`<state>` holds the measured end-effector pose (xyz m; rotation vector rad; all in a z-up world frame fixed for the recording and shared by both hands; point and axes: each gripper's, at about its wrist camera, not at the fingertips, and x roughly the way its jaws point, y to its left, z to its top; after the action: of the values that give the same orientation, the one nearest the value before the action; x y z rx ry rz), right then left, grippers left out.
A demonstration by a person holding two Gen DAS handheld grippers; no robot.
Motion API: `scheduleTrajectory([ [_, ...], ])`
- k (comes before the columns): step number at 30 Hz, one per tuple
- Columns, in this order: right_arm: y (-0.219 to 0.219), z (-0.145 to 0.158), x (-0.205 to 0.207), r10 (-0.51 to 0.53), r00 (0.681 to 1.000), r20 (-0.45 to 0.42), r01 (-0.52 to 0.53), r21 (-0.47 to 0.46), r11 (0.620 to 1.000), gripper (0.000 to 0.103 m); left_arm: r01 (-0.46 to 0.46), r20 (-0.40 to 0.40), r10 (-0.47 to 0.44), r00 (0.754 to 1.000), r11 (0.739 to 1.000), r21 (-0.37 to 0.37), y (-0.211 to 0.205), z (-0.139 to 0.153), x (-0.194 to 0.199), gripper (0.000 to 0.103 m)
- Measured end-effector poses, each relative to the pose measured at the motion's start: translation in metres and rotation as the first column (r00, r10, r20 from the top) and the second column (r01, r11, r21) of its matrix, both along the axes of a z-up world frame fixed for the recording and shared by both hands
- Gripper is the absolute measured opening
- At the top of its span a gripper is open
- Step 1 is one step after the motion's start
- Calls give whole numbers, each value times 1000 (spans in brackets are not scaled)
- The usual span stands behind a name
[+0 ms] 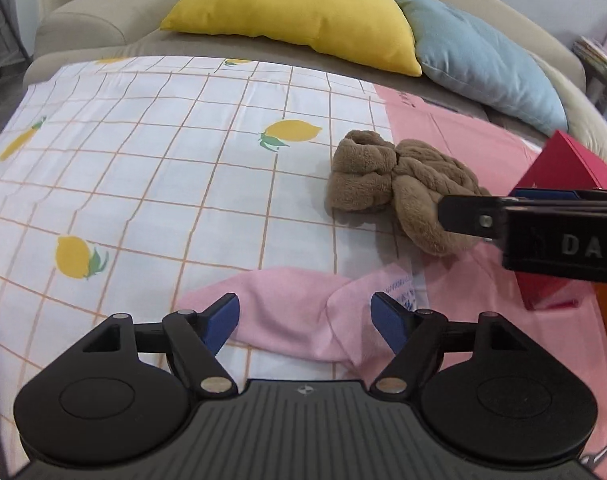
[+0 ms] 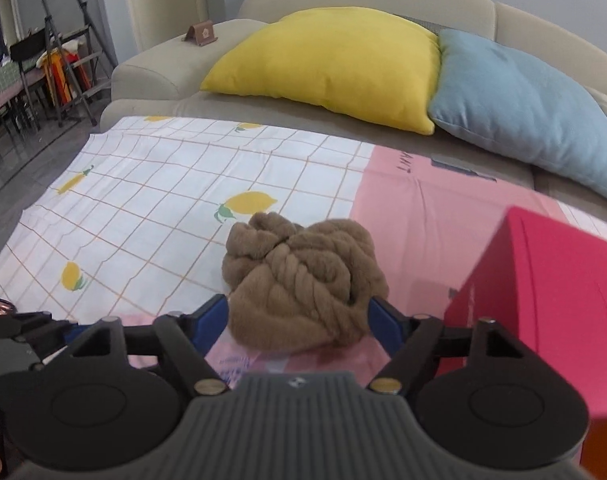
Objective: Organize soft objects
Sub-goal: 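Grasp the pink cloth with the left gripper while the right grasps the brown twisted towel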
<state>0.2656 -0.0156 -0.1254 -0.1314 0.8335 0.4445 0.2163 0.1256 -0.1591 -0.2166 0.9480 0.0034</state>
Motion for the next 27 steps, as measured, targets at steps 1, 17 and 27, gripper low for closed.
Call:
scheduleTrajectory([
  [1,3,-3,4,9,1000,1,-9,-13,1000,86,1,-10,-1,1000,1000,-3,-1,-2,1,88],
  [17,8,-34,18,74,997,-33,-77,-131,988,31,93,30,-99,995,982,164,-38,-8,-1,34],
  [27,-8,12,-16,86,996,-20,-86,11,996,28,70,85,-85,993,984,165,-40,18,-17,8],
])
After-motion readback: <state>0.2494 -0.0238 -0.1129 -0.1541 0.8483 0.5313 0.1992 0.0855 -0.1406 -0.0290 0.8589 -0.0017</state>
